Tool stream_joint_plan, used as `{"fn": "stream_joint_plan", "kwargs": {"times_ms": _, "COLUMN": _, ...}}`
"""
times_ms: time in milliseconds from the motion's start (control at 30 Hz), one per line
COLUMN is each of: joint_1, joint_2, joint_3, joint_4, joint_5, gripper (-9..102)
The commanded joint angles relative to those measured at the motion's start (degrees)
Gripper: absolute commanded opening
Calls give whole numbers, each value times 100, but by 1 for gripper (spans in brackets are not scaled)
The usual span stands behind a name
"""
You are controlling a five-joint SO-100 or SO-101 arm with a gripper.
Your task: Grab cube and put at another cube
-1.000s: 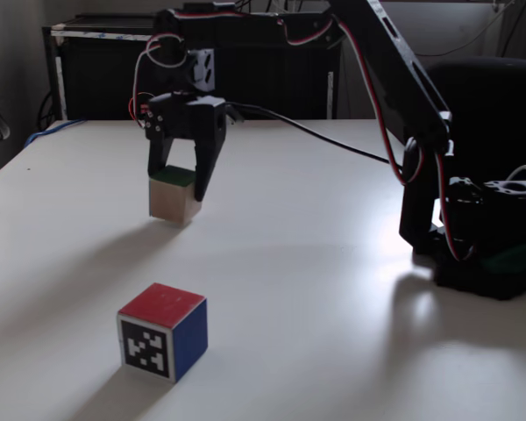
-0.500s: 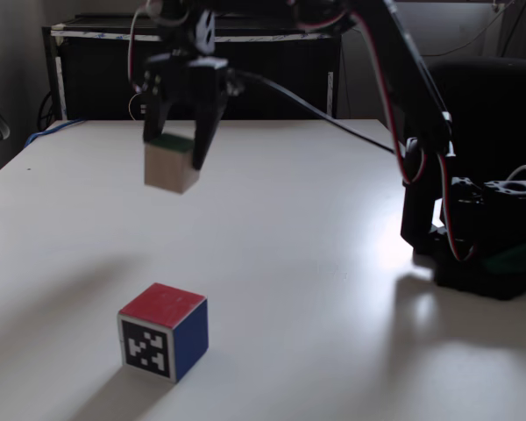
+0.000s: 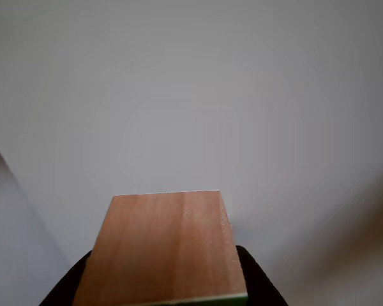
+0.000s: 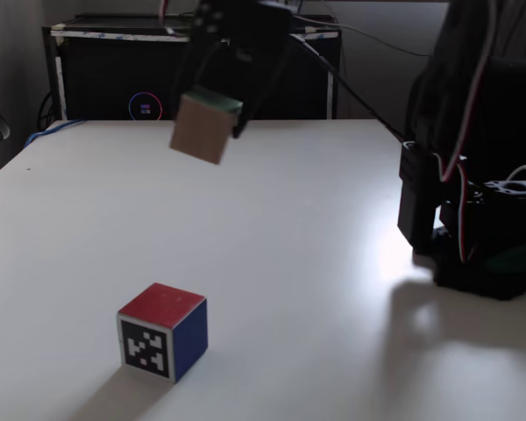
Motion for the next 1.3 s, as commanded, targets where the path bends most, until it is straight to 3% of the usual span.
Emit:
{"fn": "stream_joint_plan", "kwargs": {"times_ms": 0, "joint_1": -589, "joint_2": 457, "joint_3": 62, "joint_4": 97, "joint_5": 255, "gripper": 15}}
{"fn": "stream_joint_plan", "kwargs": {"times_ms": 467, "joint_1": -2303, "joint_2": -114, "joint_3": 18, "joint_4": -114, "joint_5": 1099, "gripper": 15}}
{"fn": "stream_joint_plan", "kwargs": {"times_ms": 1267, "joint_1": -2303, "joint_2": -2707, "joint_3": -2259, "joint_4": -53, "joint_5": 1266, "gripper": 15}}
